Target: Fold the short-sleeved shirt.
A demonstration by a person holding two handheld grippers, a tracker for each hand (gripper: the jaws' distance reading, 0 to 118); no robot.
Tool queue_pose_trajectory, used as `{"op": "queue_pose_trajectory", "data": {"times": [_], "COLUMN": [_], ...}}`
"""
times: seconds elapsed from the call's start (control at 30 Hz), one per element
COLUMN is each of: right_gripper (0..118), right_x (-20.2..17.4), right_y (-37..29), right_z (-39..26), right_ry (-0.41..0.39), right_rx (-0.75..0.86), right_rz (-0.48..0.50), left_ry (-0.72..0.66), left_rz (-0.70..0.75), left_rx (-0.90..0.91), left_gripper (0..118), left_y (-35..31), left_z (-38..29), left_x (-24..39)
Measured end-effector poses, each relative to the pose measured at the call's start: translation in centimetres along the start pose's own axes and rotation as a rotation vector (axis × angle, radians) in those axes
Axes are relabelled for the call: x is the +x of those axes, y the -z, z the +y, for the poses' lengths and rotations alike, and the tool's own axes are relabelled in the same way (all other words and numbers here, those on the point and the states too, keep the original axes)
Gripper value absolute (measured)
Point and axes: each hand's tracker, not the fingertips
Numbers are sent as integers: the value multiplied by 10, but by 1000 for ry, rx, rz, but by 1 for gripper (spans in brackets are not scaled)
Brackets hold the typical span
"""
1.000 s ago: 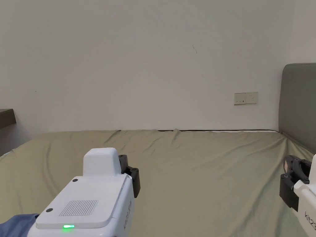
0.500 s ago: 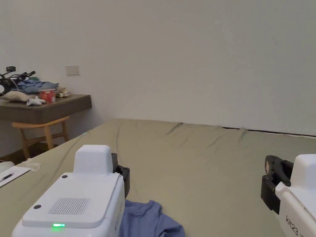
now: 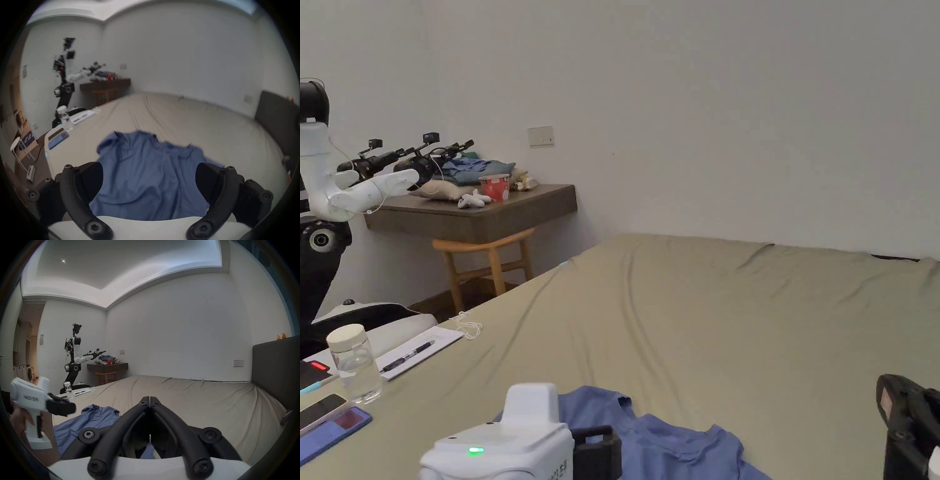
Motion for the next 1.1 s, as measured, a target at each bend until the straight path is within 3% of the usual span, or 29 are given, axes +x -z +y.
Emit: {"op": "queue_pose_trajectory", "data": {"times": [0.1, 0.17, 0.27, 0.37, 0.4, 0.47, 0.5, 0.53, 0.57, 0.6, 0.7, 0.73, 0.77, 0.83, 0.87, 0.97, 1.0, 1.1], "right_gripper": [0, 0, 0, 0, 0, 0, 0, 0, 0, 0, 0, 0, 0, 0, 0, 0, 0, 0], "right_x": [7, 11, 16, 19, 21, 24, 26, 27, 28, 30, 35, 39, 43, 57, 64, 87, 96, 125], "right_y": [16, 28, 40, 46, 47, 48, 49, 48, 46, 42, 32, 28, 25, 17, 13, 0, -7, -32], "right_z": [-15, -27, -38, -47, -49, -51, -51, -51, -51, -50, -45, -43, -41, -40, -39, -34, -31, -27], "right_ry": [5, 31, 7, -5, 0, 19, 37, 58, 67, 68, 50, 50, 57, 124, 137, 142, 132, 154], "right_rx": [-45, -124, -154, -181, -186, -203, -210, -211, -211, -210, -193, -190, -185, -173, -173, -157, -146, -112], "right_rz": [-32, -50, -39, -27, -20, 4, 7, 5, 8, 18, 32, 29, 26, 0, -11, -67, -117, -188], "left_ry": [114, 123, 173, 338, 353, 243, 217, 132, 20, -59, -45, -141, -256, -565, -612, -287, -235, -434], "left_rz": [-14, -36, -28, 114, 78, -2, -36, -95, -142, -111, -147, -170, -198, -374, -416, -298, -283, -500], "left_rx": [-130, -171, -193, -246, -235, -218, -162, -179, -229, -237, -240, -280, -263, -260, -242, -199, -203, -217], "left_gripper": [110, 109, 106, 103, 102, 97, 80, 46, 0, 0, 0, 0, 0, 0, 0, 0, 0, 0], "left_y": [59, 95, 134, 179, 187, 186, 161, 156, 154, 150, 182, 186, 149, 136, 131, 146, 148, 152], "left_z": [-14, -21, -24, -36, -38, -24, -28, -27, -25, -23, -14, -7, -6, 11, 20, 56, 67, 93], "left_x": [25, 38, 53, 56, 51, 39, 43, 39, 36, 34, 13, 6, 19, 10, 13, 45, 61, 99]}}
